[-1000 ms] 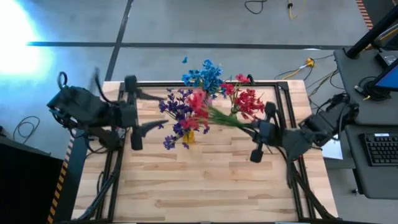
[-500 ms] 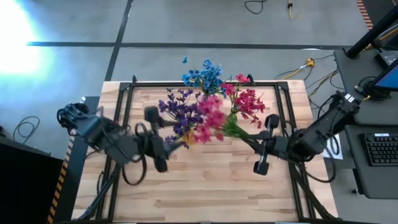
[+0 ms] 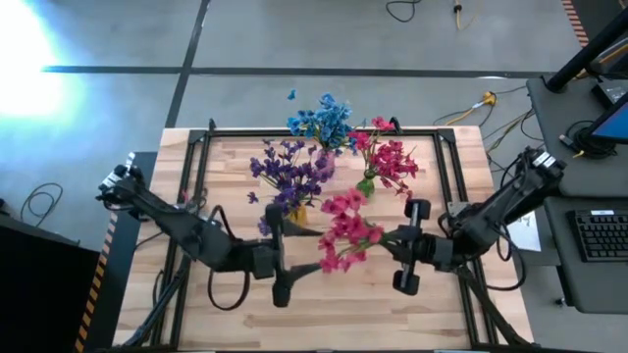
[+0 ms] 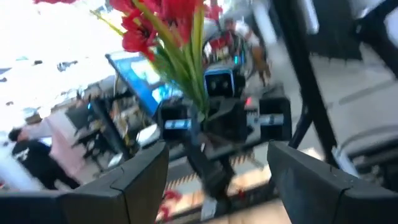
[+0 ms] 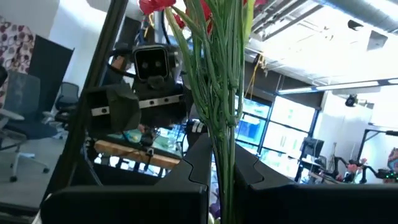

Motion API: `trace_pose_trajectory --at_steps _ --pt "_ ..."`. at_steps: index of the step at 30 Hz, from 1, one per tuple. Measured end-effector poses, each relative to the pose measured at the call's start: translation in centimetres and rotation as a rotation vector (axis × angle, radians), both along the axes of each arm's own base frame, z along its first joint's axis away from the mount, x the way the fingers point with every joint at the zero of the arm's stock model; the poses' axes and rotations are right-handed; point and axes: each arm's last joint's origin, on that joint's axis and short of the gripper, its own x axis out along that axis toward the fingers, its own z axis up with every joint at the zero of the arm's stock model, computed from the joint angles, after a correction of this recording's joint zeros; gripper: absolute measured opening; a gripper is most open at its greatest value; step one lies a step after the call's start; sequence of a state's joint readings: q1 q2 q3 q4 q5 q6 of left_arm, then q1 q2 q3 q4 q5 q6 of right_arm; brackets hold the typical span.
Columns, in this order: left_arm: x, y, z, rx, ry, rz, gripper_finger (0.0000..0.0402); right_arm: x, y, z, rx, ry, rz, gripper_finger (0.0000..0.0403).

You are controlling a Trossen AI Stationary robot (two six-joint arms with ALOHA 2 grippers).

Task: Sort flowers into vase by color
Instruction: Put the pink flowers into the green vase

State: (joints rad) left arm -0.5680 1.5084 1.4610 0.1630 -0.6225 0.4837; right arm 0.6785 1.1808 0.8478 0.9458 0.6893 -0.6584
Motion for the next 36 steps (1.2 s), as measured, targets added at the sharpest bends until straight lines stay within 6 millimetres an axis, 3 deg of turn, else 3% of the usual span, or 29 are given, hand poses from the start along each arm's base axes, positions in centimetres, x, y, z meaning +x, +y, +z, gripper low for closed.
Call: trace_pose_trajectory --at_steps 10,14,19,29,36 --pt "-0.3 0.1 -6.6 -0.123 -0.294 -0.1 0.0256 0.4 0.8 -0.6 -0.038 0.0 0.078 0.0012" --pt "-0.8 0.4 -8.0 -0.183 -0.332 -0.129 0.0256 1.1 1.7 -1.5 -0.05 -0.012 0.181 0.0012" --pt "-0.9 0.3 -8.4 -0.185 -0.328 -0.167 0.0256 2.3 2.6 -2.7 -0.056 -0.005 0.166 0.0012" --pt "-0.8 0.2 -8.5 -0.17 -0.315 -0.176 0.0256 4.1 4.0 -2.4 -0.076 -0.037 0.118 0.0012" --pt "1.2 -1.2 -9.4 -0.135 -0.299 -0.21 0.0256 5.8 4.9 -1.9 -0.137 -0.017 0.004 0.0012"
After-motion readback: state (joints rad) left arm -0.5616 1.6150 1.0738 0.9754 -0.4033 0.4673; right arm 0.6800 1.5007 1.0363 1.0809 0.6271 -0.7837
